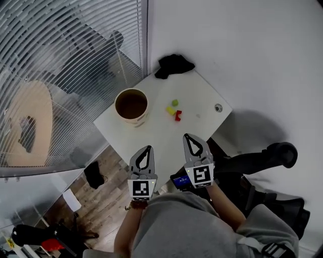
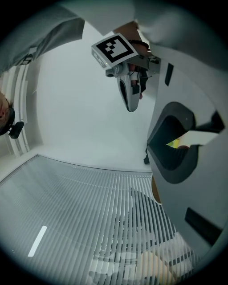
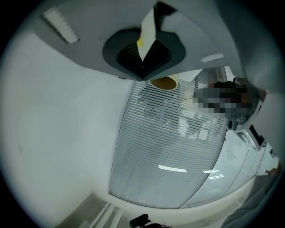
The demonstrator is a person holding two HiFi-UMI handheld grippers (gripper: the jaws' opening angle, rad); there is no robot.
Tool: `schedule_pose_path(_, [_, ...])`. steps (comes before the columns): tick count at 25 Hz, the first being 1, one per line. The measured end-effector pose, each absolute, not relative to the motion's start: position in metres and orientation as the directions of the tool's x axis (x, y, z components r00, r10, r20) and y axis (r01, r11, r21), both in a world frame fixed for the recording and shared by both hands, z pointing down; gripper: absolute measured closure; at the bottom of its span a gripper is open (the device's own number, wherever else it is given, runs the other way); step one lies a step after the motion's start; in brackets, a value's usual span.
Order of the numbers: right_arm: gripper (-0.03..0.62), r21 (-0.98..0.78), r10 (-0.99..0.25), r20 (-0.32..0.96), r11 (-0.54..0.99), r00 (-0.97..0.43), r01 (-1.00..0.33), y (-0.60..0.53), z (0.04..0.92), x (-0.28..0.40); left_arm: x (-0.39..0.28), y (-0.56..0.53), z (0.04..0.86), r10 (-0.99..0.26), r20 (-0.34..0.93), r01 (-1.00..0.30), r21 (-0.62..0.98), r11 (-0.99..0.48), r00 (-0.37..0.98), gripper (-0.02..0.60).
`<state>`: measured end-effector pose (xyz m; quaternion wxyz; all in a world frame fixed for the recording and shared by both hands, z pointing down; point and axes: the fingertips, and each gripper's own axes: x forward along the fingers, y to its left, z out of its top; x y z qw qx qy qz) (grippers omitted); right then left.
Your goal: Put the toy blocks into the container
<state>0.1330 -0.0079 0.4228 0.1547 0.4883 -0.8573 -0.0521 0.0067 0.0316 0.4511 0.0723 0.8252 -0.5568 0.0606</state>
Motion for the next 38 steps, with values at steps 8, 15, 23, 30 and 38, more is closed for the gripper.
schedule_pose_path(8, [0.583, 0.360, -0.876, 0.248, 0.480, -0.414, -0.800, -0.022, 0.424, 0.128, -0.025, 0.013, 0.456, -0.884, 0.137, -0.894, 0.061, -0.443, 0.447, 0.574])
schedule_pose_path(15, [0.582, 0.459, -0.841, 0.328, 0.540, -0.431, -0.705, -0.050, 0.450, 0.147, -0.055, -0.001, 0.471, -0.909, 0.151, -0.921, 0.037, -0.388, 0.389, 0.574])
schedule_pose_path(23, [0.526, 0.437, -0.754, 0.439, 0.655, -0.489, -0.617, -0.095, 0.481, 0.162, -0.062, -0.013, 0.480, -0.925, 0.178, -0.942, 0.062, -0.329, 0.335, 0.574])
schedule_pose_path(30, [0.487, 0.353, -0.664, 0.536, 0.738, -0.521, -0.576, -0.118, 0.517, 0.165, -0.049, -0.022, 0.497, -0.912, 0.213, -0.936, 0.078, -0.343, 0.352, 0.574])
schedule_pose_path(38, [0.412, 0.313, -0.482, 0.681, 0.872, -0.551, -0.376, -0.120, 0.562, 0.156, -0.041, -0.019, 0.510, -0.905, 0.241, -0.936, 0.090, -0.339, 0.351, 0.574])
